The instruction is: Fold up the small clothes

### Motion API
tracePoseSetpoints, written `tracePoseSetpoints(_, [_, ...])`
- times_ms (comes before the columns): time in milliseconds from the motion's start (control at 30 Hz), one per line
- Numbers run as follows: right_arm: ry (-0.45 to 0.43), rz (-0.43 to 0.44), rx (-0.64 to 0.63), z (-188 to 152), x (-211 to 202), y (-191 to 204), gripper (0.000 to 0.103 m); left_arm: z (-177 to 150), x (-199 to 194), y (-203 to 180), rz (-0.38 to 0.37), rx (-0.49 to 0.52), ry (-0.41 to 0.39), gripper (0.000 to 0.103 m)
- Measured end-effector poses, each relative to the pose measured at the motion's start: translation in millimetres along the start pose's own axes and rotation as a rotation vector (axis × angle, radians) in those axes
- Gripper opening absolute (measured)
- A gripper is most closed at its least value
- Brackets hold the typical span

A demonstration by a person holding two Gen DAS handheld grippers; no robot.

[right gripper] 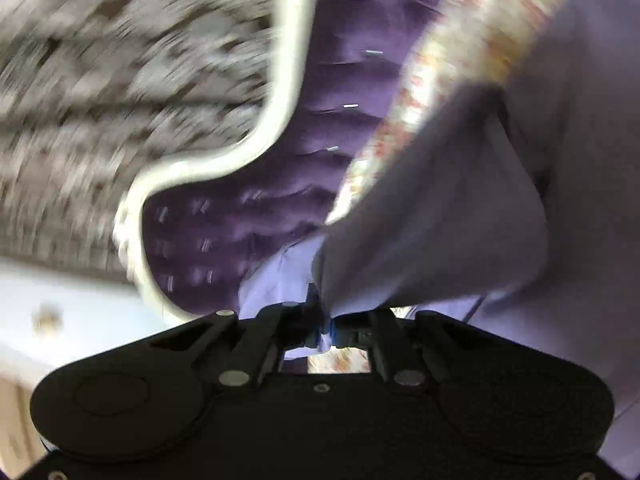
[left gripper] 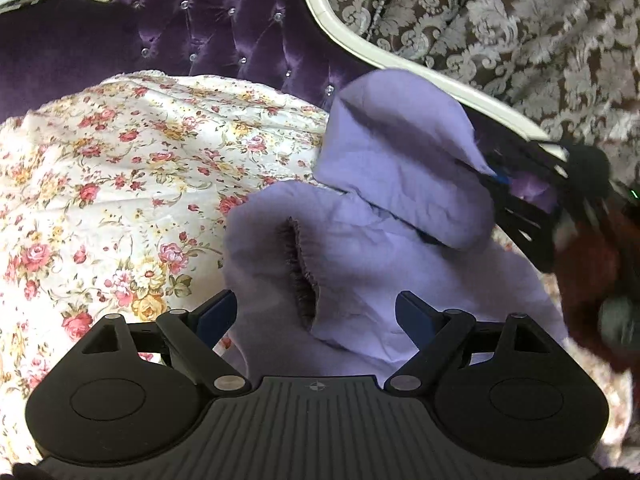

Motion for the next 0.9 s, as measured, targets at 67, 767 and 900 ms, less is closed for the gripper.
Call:
tracePoseSetpoints(67, [0.054, 0.017, -0.160, -0.2, -18.8, 14.9, 0.013, 5.8, -2.7, -0.7, -0.031, -0.034, -0.003, 0.086])
tracePoseSetpoints(767, [0.363, -0.194, -0.719, -32.2, -90.0, -51.2, 0.014, 8.8, 73.2, -85.6, -0.224, -0.179, 0.251, 0.078])
tracePoseSetpoints(900, [0.352, -0.221, -0.767, -26.1, -94.5, -49.9, 0.014, 6.8, 77.2, -84.5, -0.279, -0.264, 0.255, 0.008])
Point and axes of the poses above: each gripper's, at about its wrist camera, not at the fingertips, and x roughly the way its jaws point, y to its left, z to its top, the point moved 10 cm from there along x, roughly the way its jaws point, and after that the axes turned 7 degrees about z, right-handed, at the moved point
